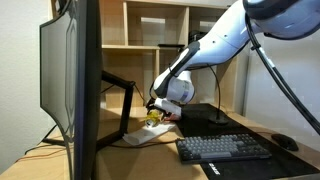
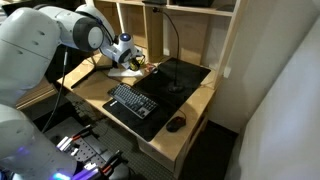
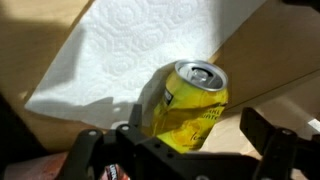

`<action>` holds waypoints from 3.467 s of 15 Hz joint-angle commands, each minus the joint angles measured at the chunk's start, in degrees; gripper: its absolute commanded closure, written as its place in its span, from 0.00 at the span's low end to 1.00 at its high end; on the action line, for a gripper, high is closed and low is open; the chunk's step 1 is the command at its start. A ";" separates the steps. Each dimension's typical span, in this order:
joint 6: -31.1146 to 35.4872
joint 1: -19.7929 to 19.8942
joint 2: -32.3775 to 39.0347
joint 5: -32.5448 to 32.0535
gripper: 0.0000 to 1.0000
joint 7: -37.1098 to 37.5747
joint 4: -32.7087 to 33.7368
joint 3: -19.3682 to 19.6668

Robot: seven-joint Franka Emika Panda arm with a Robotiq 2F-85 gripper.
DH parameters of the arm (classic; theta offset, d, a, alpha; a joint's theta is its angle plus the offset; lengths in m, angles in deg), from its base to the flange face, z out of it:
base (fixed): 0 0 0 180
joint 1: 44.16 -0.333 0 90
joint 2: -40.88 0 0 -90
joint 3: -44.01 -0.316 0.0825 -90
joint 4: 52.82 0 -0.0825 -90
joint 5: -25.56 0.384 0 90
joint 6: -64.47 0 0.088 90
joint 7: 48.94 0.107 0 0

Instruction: Pick up the can and make it stand

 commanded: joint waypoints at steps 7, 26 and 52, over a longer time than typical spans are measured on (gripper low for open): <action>0.03 -15.10 2.18 -0.95 0.00 6.70 4.96 15.73; -3.26 -19.63 10.19 0.16 0.53 16.98 15.94 22.46; -56.57 2.11 -19.67 8.56 0.58 -4.06 -2.33 8.19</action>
